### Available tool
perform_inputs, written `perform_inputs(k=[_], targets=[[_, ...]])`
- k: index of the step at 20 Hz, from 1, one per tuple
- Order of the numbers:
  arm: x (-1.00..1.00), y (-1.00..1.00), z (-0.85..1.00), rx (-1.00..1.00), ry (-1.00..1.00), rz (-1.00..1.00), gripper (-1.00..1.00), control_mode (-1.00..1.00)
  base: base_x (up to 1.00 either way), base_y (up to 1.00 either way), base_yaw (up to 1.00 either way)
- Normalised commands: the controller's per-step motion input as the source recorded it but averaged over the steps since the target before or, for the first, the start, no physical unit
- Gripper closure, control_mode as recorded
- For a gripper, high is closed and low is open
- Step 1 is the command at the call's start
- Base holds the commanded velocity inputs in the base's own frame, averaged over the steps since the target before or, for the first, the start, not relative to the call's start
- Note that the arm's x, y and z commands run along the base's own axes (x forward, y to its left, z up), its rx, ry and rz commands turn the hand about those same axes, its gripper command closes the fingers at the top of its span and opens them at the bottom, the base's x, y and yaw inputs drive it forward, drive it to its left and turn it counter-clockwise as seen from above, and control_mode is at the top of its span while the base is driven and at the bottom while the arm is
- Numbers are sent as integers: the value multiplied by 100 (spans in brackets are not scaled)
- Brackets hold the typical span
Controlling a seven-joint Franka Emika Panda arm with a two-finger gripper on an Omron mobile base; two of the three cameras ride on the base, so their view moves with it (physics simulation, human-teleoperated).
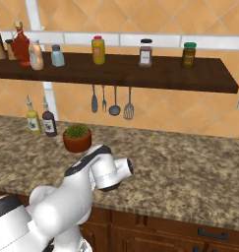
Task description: Put the shaker and condiment bottle from the counter next to their counterparts in the cabinet.
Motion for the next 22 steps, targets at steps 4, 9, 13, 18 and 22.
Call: perform_inputs(k=[4, 9, 13, 18, 22], targets=[[12, 37, -1, 0, 0, -1, -100, -100, 0, 0, 0], [10, 35, -4, 0, 0, -2, -100, -100, 0, 0, 0], [1, 24, -8, 0, 0, -2, 100, -100, 0, 0, 0], [-1, 26, -19, 0, 0, -1, 100, -100, 0, 0, 0], [-10, 47, -28, 0, 0, 0, 100, -100, 0, 0, 0]])
